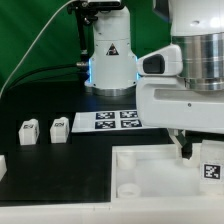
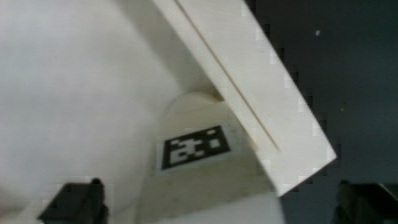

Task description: Assemble one leg

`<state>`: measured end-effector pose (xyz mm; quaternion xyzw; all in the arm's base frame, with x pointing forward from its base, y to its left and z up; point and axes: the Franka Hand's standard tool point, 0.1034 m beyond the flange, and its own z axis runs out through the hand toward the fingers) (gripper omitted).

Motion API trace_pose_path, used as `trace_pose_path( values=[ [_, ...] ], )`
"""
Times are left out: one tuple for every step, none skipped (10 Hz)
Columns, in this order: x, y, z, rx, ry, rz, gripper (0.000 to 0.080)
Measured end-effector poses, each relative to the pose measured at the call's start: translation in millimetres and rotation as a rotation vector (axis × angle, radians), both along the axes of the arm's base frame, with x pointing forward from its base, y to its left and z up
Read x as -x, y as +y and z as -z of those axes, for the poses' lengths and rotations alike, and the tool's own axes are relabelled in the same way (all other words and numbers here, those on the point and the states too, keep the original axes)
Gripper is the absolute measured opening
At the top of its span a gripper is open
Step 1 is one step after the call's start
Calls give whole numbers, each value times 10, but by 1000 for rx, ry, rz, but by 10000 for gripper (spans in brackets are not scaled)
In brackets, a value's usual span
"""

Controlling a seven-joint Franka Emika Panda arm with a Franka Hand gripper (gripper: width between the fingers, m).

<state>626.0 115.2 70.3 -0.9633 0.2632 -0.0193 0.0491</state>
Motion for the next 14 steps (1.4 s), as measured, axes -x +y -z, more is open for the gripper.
trace_pose_path(
  values=[
    [-21, -48, 4, 14, -31, -140, 649],
    [-18, -53, 11, 12, -30, -128, 649],
    [-18, -54, 13, 12, -29, -128, 510],
    [-17, -51, 16, 8, -27, -102, 510],
    [-13, -37, 19, -7, -15, 36, 372],
    [-13, -37, 20, -11, -11, 84, 291],
    [-11, -41, 22, -23, 1, 212, 291],
    [-11, -46, 23, -29, 9, 303, 291],
    [-15, -50, 26, -41, 22, 406, 291],
    [-16, -67, 26, -62, 51, 592, 291],
    [-9, -65, 27, -94, 78, 736, 291],
    [-4, -53, 30, -129, 105, 879, 291],
    [-2, -44, 31, -158, 128, 1033, 291],
    [-2, -38, 32, -169, 144, 1138, 291]
  ],
)
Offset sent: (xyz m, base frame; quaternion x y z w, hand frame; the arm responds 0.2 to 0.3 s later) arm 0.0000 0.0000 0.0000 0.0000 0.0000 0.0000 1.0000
